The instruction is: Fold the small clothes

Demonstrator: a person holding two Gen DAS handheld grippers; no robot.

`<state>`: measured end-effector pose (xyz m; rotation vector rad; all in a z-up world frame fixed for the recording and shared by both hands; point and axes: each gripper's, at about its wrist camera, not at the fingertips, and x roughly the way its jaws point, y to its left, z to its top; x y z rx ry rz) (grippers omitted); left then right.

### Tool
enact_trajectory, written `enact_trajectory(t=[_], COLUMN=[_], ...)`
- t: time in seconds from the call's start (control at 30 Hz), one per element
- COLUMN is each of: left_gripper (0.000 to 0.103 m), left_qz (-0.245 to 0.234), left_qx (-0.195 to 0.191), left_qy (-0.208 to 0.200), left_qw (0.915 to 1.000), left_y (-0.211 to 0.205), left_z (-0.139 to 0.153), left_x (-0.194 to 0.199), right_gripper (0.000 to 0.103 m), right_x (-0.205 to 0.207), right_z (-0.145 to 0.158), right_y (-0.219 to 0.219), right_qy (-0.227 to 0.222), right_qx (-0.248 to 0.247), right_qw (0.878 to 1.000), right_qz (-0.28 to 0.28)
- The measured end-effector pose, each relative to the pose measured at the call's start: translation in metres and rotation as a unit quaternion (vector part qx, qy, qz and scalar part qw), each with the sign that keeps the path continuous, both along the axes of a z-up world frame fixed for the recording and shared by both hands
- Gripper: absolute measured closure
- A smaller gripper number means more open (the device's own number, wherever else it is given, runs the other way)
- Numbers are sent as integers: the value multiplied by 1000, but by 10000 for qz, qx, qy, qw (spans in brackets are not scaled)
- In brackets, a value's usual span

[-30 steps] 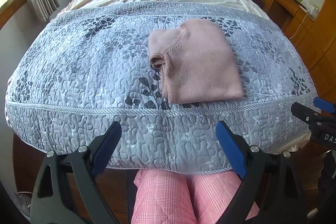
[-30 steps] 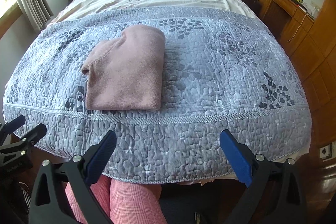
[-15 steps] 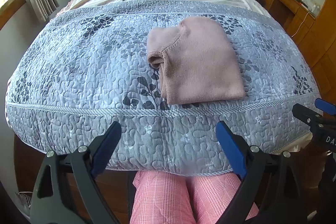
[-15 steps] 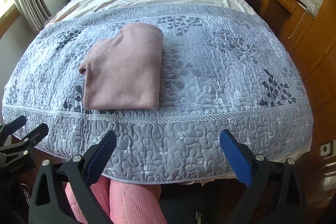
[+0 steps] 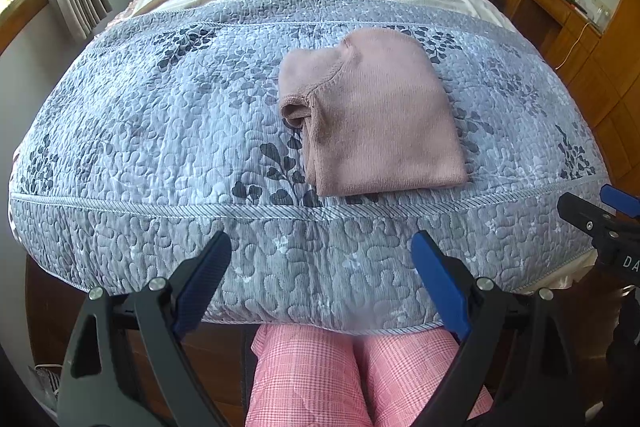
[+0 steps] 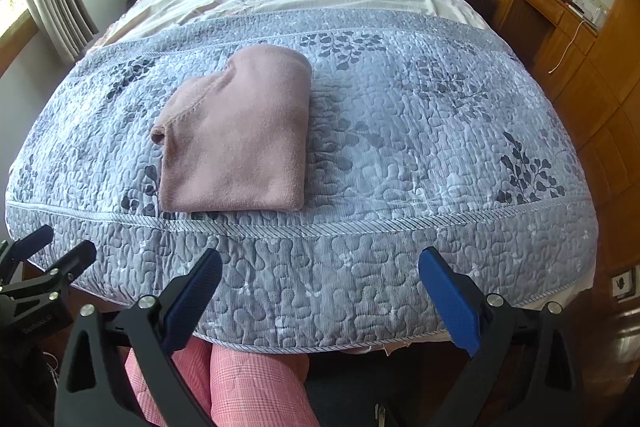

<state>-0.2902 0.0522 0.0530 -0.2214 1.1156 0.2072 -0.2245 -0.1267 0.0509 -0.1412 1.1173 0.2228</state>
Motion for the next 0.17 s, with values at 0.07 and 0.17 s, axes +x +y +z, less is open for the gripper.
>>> enact_trajectory(t=[0.07, 0.17], left_gripper=[12, 12], left_qz=[1, -1], left_qx=[0, -6], left_qy=[-2, -3], left_qw=[10000, 10000], left_y=[0, 0], left_z=[0, 0], left_x=[0, 0], right_gripper=[4, 4], right_x=[0, -1], right_z=[0, 1], right_y=[0, 0], right_qy=[-10, -43], right_qx=[3, -21], right_qw=[10000, 10000], right_qz=[-9, -5])
